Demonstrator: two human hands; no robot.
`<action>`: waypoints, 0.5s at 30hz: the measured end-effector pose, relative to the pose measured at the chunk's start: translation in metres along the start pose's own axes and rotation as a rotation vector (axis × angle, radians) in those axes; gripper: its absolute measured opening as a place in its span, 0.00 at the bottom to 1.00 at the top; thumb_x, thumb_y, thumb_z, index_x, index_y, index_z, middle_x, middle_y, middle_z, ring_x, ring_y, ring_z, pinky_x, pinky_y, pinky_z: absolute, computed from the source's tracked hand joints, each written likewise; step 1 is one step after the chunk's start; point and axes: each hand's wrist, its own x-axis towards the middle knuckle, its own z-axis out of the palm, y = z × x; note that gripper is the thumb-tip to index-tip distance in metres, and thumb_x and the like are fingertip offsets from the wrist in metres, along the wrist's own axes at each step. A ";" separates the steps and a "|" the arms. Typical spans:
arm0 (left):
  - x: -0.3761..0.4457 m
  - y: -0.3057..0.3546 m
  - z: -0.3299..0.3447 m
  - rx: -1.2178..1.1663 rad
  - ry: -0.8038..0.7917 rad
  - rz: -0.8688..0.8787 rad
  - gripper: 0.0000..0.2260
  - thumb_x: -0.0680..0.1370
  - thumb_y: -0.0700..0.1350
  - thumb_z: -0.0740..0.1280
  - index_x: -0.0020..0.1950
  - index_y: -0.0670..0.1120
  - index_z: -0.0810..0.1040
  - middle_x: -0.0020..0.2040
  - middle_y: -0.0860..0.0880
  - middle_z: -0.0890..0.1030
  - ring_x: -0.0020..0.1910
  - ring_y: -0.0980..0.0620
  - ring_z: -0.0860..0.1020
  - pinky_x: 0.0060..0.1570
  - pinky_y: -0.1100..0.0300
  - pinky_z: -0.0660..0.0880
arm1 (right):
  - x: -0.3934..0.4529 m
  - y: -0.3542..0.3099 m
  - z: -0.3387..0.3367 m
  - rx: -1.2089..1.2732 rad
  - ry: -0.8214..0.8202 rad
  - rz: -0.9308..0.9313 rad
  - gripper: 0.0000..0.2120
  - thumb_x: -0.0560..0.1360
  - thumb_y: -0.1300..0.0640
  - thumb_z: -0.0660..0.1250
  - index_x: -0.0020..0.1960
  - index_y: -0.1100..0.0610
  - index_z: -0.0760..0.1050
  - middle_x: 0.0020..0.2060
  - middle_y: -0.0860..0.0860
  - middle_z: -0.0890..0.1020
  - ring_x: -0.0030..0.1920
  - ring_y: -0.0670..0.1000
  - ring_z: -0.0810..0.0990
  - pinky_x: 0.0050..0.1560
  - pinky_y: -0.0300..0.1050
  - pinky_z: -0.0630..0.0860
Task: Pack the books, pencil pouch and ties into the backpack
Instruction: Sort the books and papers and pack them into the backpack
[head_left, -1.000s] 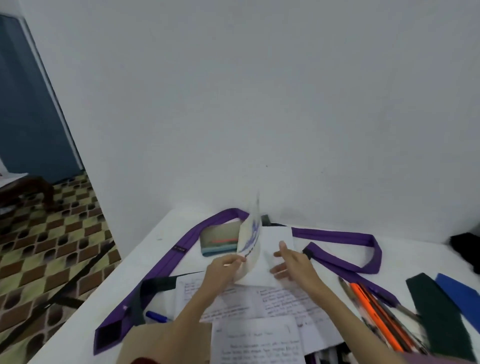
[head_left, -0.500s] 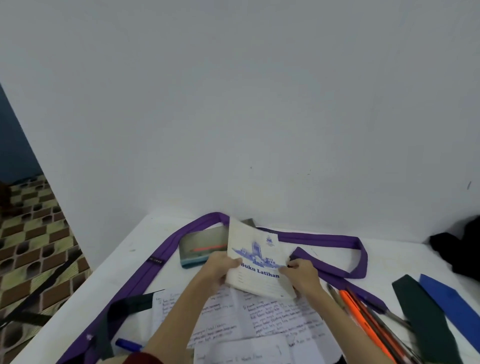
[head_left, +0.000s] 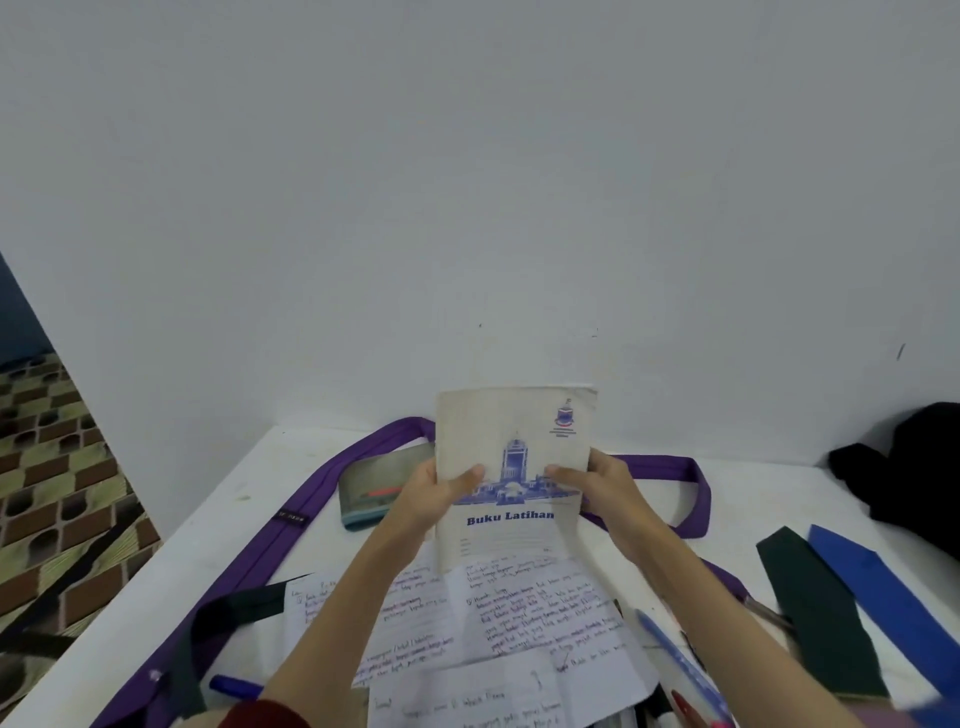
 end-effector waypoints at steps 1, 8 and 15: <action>0.000 -0.003 0.001 0.018 0.017 -0.016 0.14 0.75 0.47 0.69 0.59 0.44 0.76 0.54 0.47 0.81 0.55 0.46 0.78 0.58 0.50 0.75 | -0.001 0.004 0.002 -0.008 0.002 0.001 0.09 0.73 0.63 0.69 0.50 0.53 0.78 0.50 0.52 0.84 0.50 0.53 0.82 0.52 0.48 0.78; -0.013 -0.007 0.006 0.181 0.095 -0.059 0.18 0.72 0.50 0.72 0.58 0.43 0.74 0.52 0.46 0.80 0.49 0.50 0.78 0.47 0.58 0.76 | -0.016 -0.021 -0.009 -0.050 -0.021 -0.120 0.10 0.71 0.65 0.72 0.50 0.56 0.79 0.51 0.54 0.84 0.49 0.51 0.83 0.52 0.45 0.79; -0.035 0.071 0.038 0.727 -0.012 0.334 0.12 0.78 0.45 0.66 0.34 0.48 0.74 0.32 0.49 0.78 0.33 0.48 0.76 0.32 0.60 0.70 | -0.066 -0.092 -0.090 -0.377 -0.023 -0.329 0.09 0.67 0.62 0.76 0.45 0.58 0.80 0.41 0.52 0.85 0.42 0.50 0.83 0.43 0.39 0.79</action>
